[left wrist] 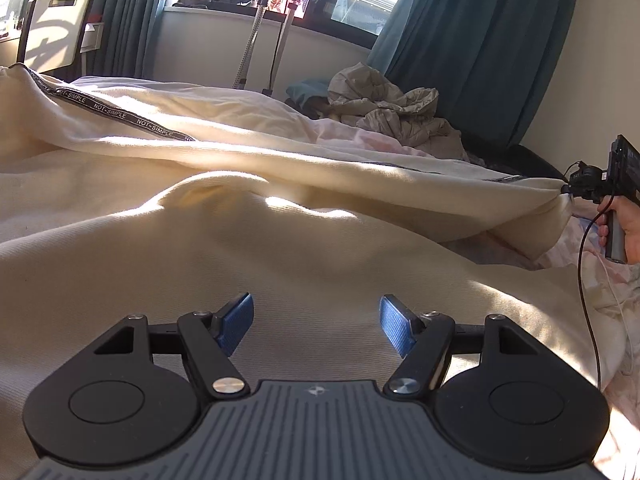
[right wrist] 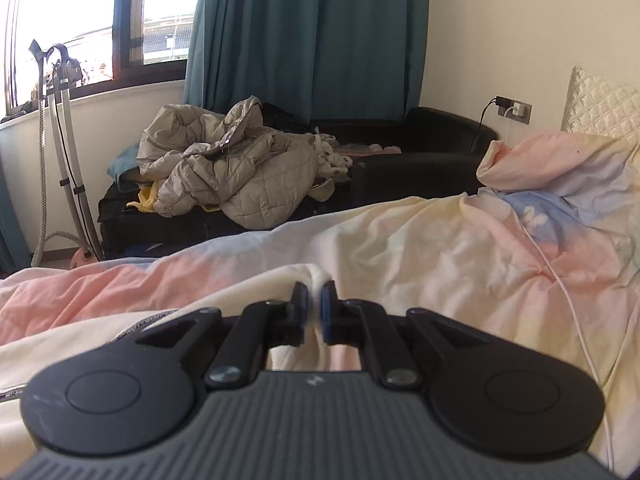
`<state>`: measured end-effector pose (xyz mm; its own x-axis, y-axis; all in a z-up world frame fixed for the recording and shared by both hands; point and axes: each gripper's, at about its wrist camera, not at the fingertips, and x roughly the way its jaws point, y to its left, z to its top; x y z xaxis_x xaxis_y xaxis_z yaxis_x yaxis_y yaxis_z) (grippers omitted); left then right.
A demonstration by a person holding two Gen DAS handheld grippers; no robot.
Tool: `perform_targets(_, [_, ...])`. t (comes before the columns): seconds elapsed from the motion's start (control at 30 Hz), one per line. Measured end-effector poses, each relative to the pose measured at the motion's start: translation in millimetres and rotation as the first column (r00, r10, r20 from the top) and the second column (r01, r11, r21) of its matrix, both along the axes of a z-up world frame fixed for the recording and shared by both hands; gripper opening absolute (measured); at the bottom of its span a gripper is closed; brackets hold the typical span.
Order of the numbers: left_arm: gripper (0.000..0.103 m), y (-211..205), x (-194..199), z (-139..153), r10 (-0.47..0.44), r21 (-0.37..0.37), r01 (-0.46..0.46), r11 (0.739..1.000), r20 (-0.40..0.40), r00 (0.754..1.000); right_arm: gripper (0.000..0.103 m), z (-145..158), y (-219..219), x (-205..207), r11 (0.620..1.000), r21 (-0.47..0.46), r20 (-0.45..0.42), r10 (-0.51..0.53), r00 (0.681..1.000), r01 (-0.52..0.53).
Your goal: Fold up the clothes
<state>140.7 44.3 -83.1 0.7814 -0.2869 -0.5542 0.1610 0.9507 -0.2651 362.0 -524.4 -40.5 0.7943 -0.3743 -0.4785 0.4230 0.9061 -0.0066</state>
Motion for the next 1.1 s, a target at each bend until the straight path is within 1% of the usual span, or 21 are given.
perform_targets(0.13, [0.073,-3,2,-3,0.003,0.013,-0.003,1.000,-0.005,1.000,0.010,-44,-15,-16,0.991,0.128,-0.066,-0.020,0.998,0.029])
perform_targets(0.2, [0.073,-4,2,-2,0.007,0.017,-0.007,1.000,-0.003,1.000,0.014,-60,-22,-27,0.977,0.206,-0.076,-0.036,0.996,0.051])
perform_targets(0.23, [0.073,-5,2,-2,0.008,0.016,-0.008,1.000,-0.002,1.000,0.020,-66,-25,-37,0.963,0.261,-0.063,-0.050,0.997,0.065])
perform_targets(0.27, [0.073,-5,2,-2,0.008,0.013,-0.008,1.000,-0.001,1.000,0.021,-69,-27,-47,0.948,0.309,-0.040,-0.069,0.997,0.078])
perform_targets(0.33, [0.073,-5,1,-1,0.009,0.010,-0.009,1.000,0.000,1.000,0.034,-68,-29,-68,0.916,0.390,0.011,-0.104,0.995,0.091])
perform_targets(0.37, [0.073,-6,-1,0,0.007,0.008,-0.007,1.000,0.000,1.000,0.037,-66,-30,-76,0.902,0.422,0.029,-0.119,0.992,0.096])
perform_targets(0.4, [0.073,-6,-2,0,0.006,0.006,-0.006,1.000,0.000,1.000,0.043,-63,-29,-83,0.881,0.463,0.043,-0.133,0.990,0.098])
perform_targets(0.47, [0.073,-8,-4,2,0.002,0.005,-0.002,1.000,0.002,1.000,0.048,-56,-26,-94,0.825,0.559,0.062,-0.144,0.988,0.085])
perform_targets(0.5, [0.073,-9,-5,2,-0.001,0.006,0.001,1.000,0.005,1.000,0.050,-54,-24,-96,0.791,0.608,0.066,-0.135,0.989,0.068])
perform_targets(0.6, [0.073,-11,-9,3,-0.010,0.014,0.009,1.000,0.013,1.000,0.063,-54,-15,-91,0.681,0.732,0.057,-0.089,0.994,0.019])
perform_targets(0.63, [0.073,-11,-9,3,-0.010,0.014,0.010,1.000,0.014,1.000,0.064,-57,-10,-83,0.647,0.762,0.044,-0.072,0.996,0.013])
perform_targets(0.67, [0.073,-11,-8,3,-0.009,0.013,0.009,1.000,0.012,1.000,0.065,-60,-4,-74,0.642,0.766,0.024,-0.073,0.997,0.028])
perform_targets(0.73, [0.073,-11,-6,1,-0.006,0.012,0.006,1.000,0.009,1.000,0.073,-66,5,-56,0.653,0.754,-0.021,-0.087,0.996,0.073])
perform_targets(0.83, [0.073,-9,-2,-2,0.001,0.004,-0.001,1.000,-0.001,1.000,0.074,-86,9,-31,0.626,0.765,-0.099,-0.118,0.988,0.151])
perform_targets(0.87, [0.073,-8,0,-3,0.003,0.000,-0.003,1.000,-0.005,1.000,0.074,-92,9,-24,0.629,0.756,-0.121,-0.137,0.983,0.181])
perform_targets(0.9, [0.073,-7,2,-5,0.005,-0.004,-0.005,1.000,-0.010,1.000,0.072,-99,7,-17,0.636,0.742,-0.141,-0.161,0.977,0.212])
perform_targets(0.93, [0.073,-7,4,-6,0.006,-0.007,-0.006,1.000,-0.017,1.000,0.065,-102,6,-11,0.651,0.720,-0.148,-0.193,0.970,0.240])
perform_targets(0.97, [0.073,-6,6,-8,0.005,-0.013,-0.006,1.000,-0.023,1.000,0.057,-101,4,-7,0.658,0.704,-0.149,-0.231,0.962,0.267])
perform_targets(1.03, [0.073,-5,8,-10,0.004,-0.020,-0.005,1.000,-0.024,1.000,0.014,-99,-2,-2,0.660,0.679,-0.146,-0.308,0.940,0.322])
perform_targets(1.07, [0.073,-4,9,-11,0.004,-0.023,-0.004,1.000,-0.023,1.000,0.009,-95,-3,1,0.675,0.666,-0.132,-0.314,0.940,0.319])
perform_targets(1.1, [0.073,-3,9,-11,0.003,-0.030,-0.004,1.000,-0.022,1.000,0.006,-89,-4,5,0.695,0.652,-0.113,-0.306,0.945,0.302])
